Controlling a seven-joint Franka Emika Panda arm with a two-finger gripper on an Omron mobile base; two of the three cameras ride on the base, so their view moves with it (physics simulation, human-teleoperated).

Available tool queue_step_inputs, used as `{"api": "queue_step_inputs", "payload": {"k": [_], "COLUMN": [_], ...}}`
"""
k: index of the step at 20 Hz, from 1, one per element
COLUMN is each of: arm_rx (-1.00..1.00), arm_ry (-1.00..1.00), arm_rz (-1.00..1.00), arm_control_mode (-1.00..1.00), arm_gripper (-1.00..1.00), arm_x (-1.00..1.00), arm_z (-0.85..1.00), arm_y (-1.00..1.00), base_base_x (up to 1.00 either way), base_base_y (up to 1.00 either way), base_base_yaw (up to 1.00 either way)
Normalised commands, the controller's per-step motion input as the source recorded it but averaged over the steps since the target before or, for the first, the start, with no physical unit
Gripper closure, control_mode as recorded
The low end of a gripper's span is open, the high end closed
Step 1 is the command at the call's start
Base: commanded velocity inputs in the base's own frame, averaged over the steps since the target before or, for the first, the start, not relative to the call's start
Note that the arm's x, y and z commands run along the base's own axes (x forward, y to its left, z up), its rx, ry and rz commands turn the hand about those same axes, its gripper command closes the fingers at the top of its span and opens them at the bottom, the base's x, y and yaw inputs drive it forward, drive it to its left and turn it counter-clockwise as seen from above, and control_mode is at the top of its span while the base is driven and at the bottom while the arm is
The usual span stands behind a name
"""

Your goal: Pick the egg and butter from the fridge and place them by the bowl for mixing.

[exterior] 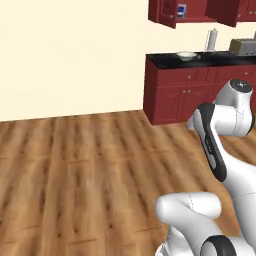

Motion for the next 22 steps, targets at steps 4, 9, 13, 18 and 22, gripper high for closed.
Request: {"api": "queue_step_inputs", "payload": {"k": [4, 9, 13, 18, 22], "arm_rx": [0.00, 0.00, 0.00, 0.00, 0.00], "arm_ry": [0.00, 0.00, 0.00, 0.00, 0.00], "arm_rz": [0.00, 0.00, 0.00, 0.00, 0.00], "arm_control_mode": [1.00, 1.00, 1.00, 1.00, 1.00], "arm_gripper": [1.00, 1.00, 1.00, 1.00, 1.00], "arm_x": [0.00, 0.00, 0.00, 0.00, 0.00], "arm_z": [0.00, 0.00, 0.00, 0.00, 0.00], "arm_y": [0.00, 0.00, 0.00, 0.00, 0.00], "base_base_x": [0.94, 0.88, 0.75, 0.67, 0.71], "base_base_y": [0.10, 0.09, 0.11, 0.13, 0.12], "base_base_yaw": [-0.05, -0.14, -0.30, -0.39, -0.35]}}
